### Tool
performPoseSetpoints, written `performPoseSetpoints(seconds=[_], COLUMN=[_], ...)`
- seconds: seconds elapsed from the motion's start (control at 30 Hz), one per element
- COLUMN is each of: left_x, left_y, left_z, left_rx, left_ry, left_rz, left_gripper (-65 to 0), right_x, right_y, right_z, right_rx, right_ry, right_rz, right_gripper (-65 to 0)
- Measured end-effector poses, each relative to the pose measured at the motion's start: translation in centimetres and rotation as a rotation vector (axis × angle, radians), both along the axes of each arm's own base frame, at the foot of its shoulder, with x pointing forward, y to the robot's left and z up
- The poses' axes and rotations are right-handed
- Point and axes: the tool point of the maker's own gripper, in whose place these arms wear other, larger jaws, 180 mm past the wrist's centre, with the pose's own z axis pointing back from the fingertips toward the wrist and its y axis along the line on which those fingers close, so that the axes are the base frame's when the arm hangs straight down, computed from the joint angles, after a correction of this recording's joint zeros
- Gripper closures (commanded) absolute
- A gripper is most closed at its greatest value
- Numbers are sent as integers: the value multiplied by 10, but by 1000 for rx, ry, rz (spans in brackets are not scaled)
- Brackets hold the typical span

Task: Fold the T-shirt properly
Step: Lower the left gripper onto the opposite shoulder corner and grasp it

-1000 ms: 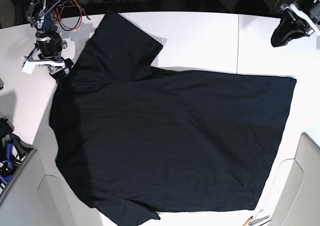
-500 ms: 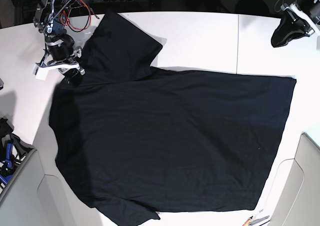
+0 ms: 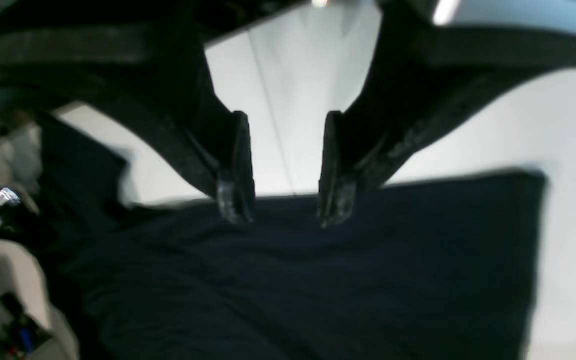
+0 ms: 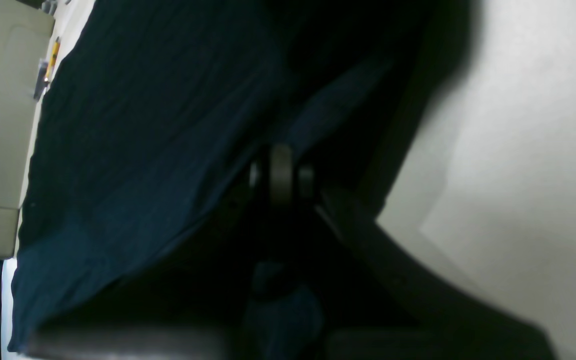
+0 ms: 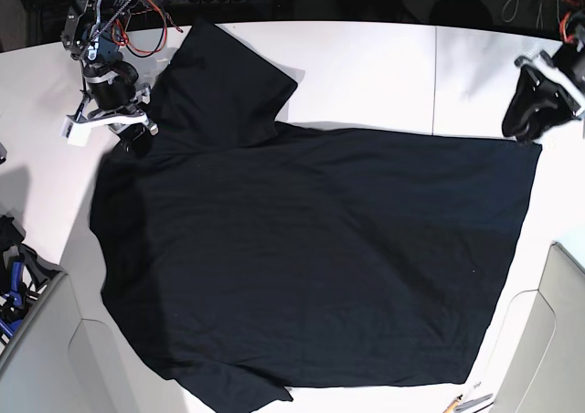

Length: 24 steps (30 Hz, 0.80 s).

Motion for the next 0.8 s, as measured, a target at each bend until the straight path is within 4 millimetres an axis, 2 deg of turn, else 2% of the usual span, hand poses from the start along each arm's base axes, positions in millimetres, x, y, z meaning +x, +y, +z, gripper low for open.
performPoseSetpoints(seconds=[0.1,0.2,0.33,0.43,0.57,0.8], left_x=[15,25,32,29,30,38], left_y=[23,51,84,107,123,136], left_z=[-5,-19,-42,-68,-90,-117], left_rx=[9,-5,-62,-115,-185,-292], left_ry=[-16,11,48,109,146,181], left_rz=[79,173,275,356,432,525], left_gripper=[-246,-246,-246,-246,-246,-246], right_x=[0,0,0,0,0,1], right_y=[0,0,0,0,0,0], right_z=[0,0,0,0,1,1], right_rx=[0,0,0,0,5,10], right_ry=[0,0,-1,-1,-3,-6], right_rz=[0,0,0,0,-2,-5], right_gripper=[0,0,0,0,0,0])
